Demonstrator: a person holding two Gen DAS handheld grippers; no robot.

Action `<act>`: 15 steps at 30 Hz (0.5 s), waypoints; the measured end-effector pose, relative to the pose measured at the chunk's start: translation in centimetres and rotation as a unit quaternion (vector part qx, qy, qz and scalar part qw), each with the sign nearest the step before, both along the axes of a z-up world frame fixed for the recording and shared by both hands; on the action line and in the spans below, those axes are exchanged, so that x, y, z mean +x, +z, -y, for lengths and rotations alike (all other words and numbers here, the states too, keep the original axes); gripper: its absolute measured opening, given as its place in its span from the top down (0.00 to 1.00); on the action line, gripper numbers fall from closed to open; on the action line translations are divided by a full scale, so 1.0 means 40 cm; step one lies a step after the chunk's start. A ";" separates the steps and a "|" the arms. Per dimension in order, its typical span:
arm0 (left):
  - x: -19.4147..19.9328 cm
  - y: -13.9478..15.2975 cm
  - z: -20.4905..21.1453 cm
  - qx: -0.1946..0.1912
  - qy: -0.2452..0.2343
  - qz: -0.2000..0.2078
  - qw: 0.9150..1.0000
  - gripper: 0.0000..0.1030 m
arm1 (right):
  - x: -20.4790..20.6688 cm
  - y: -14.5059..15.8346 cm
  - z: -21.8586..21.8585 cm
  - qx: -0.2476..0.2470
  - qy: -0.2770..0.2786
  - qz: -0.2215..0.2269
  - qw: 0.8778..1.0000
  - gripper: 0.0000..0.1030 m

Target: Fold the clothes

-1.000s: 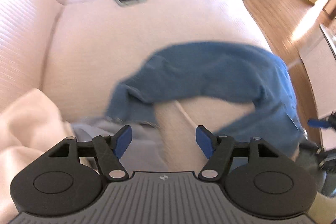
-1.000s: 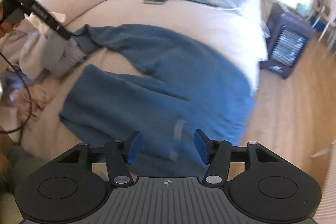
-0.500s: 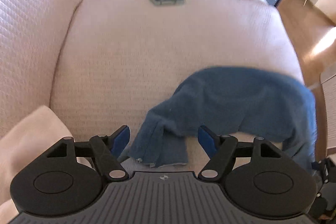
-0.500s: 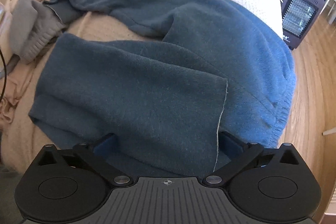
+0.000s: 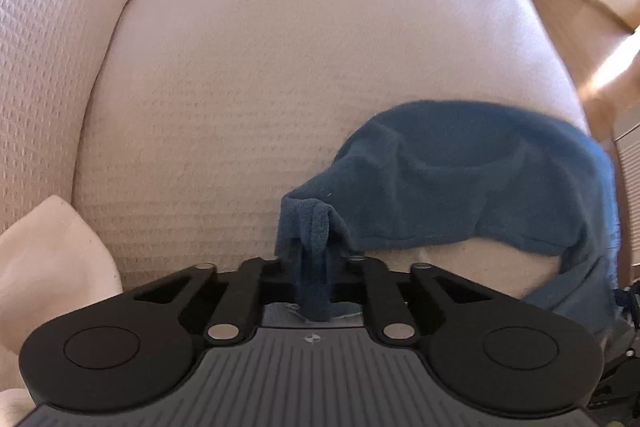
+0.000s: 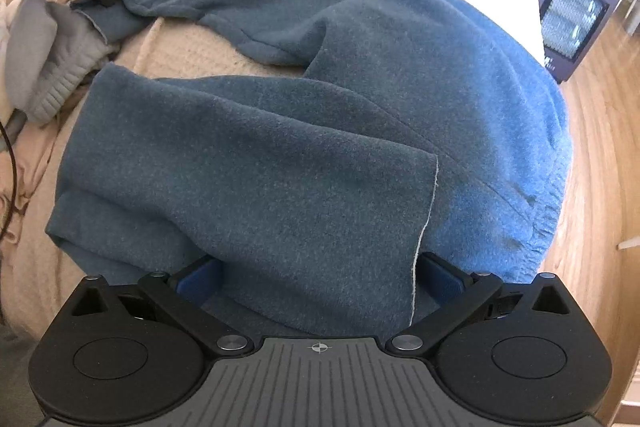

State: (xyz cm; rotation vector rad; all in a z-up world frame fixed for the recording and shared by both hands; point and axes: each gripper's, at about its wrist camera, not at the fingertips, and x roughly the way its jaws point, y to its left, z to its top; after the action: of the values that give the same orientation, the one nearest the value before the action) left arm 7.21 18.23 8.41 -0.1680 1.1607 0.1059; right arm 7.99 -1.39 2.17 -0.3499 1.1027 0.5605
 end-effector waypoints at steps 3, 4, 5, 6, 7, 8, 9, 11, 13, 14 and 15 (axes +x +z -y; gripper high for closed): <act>0.007 0.038 0.006 -0.003 -0.007 0.028 1.000 0.95 | -0.010 0.016 0.015 0.012 -0.015 0.007 1.000 0.01; 0.012 0.059 0.013 -0.001 -0.013 0.040 0.999 0.95 | -0.014 0.027 0.023 0.017 -0.021 0.010 1.000 0.08; 0.020 0.086 0.026 0.003 -0.021 0.055 0.998 0.95 | -0.018 0.039 0.032 0.021 -0.027 0.012 0.999 0.13; 0.031 0.117 0.041 0.008 -0.033 0.074 0.997 0.95 | -0.018 0.052 0.042 0.028 -0.035 0.011 0.999 0.29; 0.041 0.150 0.061 0.012 -0.047 0.091 0.995 0.95 | -0.014 0.062 0.056 0.035 -0.049 0.006 0.998 0.45; 0.051 0.184 0.084 0.018 -0.062 0.110 0.992 0.95 | -0.008 0.073 0.072 0.043 -0.067 0.000 0.997 0.51; 0.063 0.219 0.118 0.024 -0.084 0.132 0.987 0.95 | -0.005 0.082 0.086 0.049 -0.080 0.000 0.996 0.58; 0.086 0.278 0.199 0.034 -0.131 0.172 0.976 0.95 | -0.003 0.098 0.112 0.062 -0.101 0.006 0.993 0.59; 0.107 0.318 0.291 0.026 -0.182 0.197 0.963 0.95 | -0.002 0.105 0.131 0.076 -0.118 0.007 0.990 0.58; 0.115 0.328 0.342 0.016 -0.211 0.202 0.956 0.95 | -0.001 0.101 0.138 0.082 -0.127 0.003 0.988 0.57; 0.118 0.320 0.398 0.004 -0.241 0.195 0.951 0.95 | 0.000 0.095 0.145 0.086 -0.137 0.000 0.987 0.55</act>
State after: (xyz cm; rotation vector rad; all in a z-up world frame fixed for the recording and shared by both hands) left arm 11.95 2.31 21.23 0.1046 0.7787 -0.3427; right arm 8.00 -7.19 5.97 -0.0448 1.0717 0.4064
